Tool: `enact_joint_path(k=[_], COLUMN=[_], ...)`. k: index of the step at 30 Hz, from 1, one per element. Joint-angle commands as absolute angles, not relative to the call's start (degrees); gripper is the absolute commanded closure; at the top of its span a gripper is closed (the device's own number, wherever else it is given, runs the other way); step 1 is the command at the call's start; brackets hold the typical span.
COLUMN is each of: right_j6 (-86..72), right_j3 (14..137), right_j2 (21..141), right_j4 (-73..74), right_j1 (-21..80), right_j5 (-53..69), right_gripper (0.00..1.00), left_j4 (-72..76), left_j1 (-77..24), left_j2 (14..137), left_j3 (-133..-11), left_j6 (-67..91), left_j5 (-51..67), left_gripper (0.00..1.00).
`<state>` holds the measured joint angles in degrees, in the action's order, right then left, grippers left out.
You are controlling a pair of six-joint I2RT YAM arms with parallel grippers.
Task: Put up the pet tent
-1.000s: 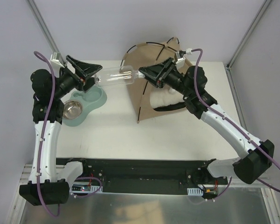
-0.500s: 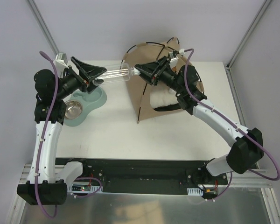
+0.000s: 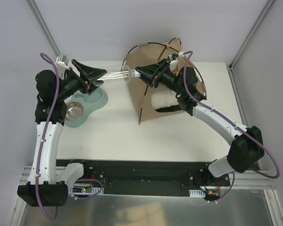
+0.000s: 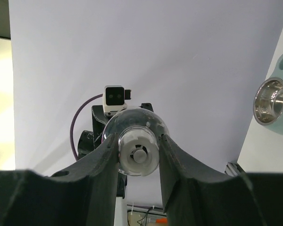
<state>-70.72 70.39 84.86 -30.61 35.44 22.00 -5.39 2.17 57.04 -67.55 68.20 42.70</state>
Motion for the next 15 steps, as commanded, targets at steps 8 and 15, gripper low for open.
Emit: enact_joint_path(k=[8, 15], right_j6=[-57.94, -47.04], right_j3=[74.96, 77.69], right_j2=[82.27, 77.79], right_j4=[-10.59, 2.52], right_j1=[35.6, 35.25], right_j5=[20.84, 14.25], right_gripper=[0.11, 0.01], left_j4=[-31.44, -47.53], left_j1=[3.51, 4.31], left_j2=[60.55, 64.76], left_j3=[-83.13, -91.22], left_j6=[39.75, 25.07], left_j5=[27.44, 12.5], left_gripper=[0.59, 0.59])
